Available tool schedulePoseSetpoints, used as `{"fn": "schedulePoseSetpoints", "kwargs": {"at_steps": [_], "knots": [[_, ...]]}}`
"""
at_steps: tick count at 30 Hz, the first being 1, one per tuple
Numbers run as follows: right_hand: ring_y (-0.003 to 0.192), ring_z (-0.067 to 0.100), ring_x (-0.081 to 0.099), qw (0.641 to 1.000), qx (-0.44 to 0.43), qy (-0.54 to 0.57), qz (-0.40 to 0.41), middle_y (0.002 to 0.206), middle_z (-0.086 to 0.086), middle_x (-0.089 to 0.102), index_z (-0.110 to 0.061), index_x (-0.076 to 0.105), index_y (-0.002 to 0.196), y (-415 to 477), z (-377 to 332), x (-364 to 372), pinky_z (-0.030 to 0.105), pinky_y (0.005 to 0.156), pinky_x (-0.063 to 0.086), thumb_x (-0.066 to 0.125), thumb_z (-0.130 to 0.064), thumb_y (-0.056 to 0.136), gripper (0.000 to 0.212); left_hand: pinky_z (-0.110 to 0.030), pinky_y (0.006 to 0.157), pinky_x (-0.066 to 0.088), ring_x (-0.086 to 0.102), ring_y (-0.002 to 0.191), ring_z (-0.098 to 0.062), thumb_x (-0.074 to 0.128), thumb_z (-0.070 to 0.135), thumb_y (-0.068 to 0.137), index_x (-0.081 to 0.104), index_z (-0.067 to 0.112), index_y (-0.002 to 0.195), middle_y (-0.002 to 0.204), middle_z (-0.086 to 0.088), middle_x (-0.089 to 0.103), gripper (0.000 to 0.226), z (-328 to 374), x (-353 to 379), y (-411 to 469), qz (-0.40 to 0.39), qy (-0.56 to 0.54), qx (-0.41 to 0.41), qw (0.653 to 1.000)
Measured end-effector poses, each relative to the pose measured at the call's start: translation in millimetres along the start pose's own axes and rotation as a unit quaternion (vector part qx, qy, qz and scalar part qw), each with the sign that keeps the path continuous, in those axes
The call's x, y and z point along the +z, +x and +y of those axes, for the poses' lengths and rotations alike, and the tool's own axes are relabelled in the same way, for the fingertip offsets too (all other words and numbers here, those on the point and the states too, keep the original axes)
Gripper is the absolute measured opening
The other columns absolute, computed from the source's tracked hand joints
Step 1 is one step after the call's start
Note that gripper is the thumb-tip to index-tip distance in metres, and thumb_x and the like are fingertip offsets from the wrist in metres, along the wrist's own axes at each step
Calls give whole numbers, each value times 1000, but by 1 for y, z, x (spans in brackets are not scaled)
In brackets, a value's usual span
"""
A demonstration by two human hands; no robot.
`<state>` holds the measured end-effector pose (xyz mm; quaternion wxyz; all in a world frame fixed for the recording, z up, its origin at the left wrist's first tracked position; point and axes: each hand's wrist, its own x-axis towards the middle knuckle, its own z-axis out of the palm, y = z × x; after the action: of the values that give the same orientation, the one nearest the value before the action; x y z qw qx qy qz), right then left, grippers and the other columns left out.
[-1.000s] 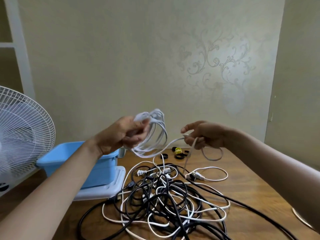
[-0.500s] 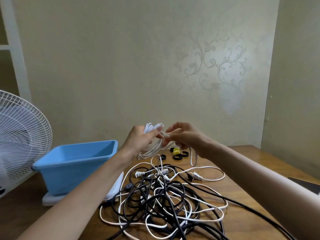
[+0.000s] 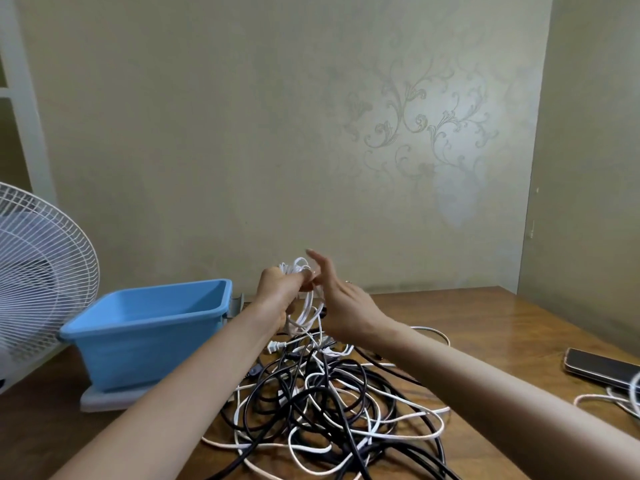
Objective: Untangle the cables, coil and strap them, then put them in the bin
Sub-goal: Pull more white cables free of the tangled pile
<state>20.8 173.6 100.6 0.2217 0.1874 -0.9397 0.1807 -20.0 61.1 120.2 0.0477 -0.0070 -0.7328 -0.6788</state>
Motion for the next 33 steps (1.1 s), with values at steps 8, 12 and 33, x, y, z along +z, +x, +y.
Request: {"fn": "schedulePoseSetpoints", "kwargs": {"at_steps": [8, 12, 33], "knots": [[84, 18, 58, 980, -2, 95, 173, 106, 0, 57, -18, 45, 127, -14, -1, 19, 31, 71, 47, 59, 4, 81, 53, -14, 41, 40, 51, 43, -9, 69, 11, 83, 63, 7, 70, 60, -5, 61, 15, -8, -21, 12, 58, -181, 40, 981], [67, 3, 57, 968, 85, 180, 151, 74, -9, 60, -20, 62, 83, -11, 14, 8, 16, 62, 45, 74, -5, 78, 20, -10, 32, 26, 37, 34, 1, 43, -1, 96, 58, 7, 78, 54, 2, 61, 24, -2, -41, 23, -45, -381, 55, 922], [34, 19, 56, 902, 91, 408, 105, 49, 13, 58, -3, 64, 74, -9, 47, -43, 24, 37, 47, 58, 0, 90, 18, -8, 40, 28, 35, 43, -1, 64, 20, 74, 60, 12, 82, 67, 4, 59, 12, 31, -84, 14, -139, -309, 126, 932]]}}
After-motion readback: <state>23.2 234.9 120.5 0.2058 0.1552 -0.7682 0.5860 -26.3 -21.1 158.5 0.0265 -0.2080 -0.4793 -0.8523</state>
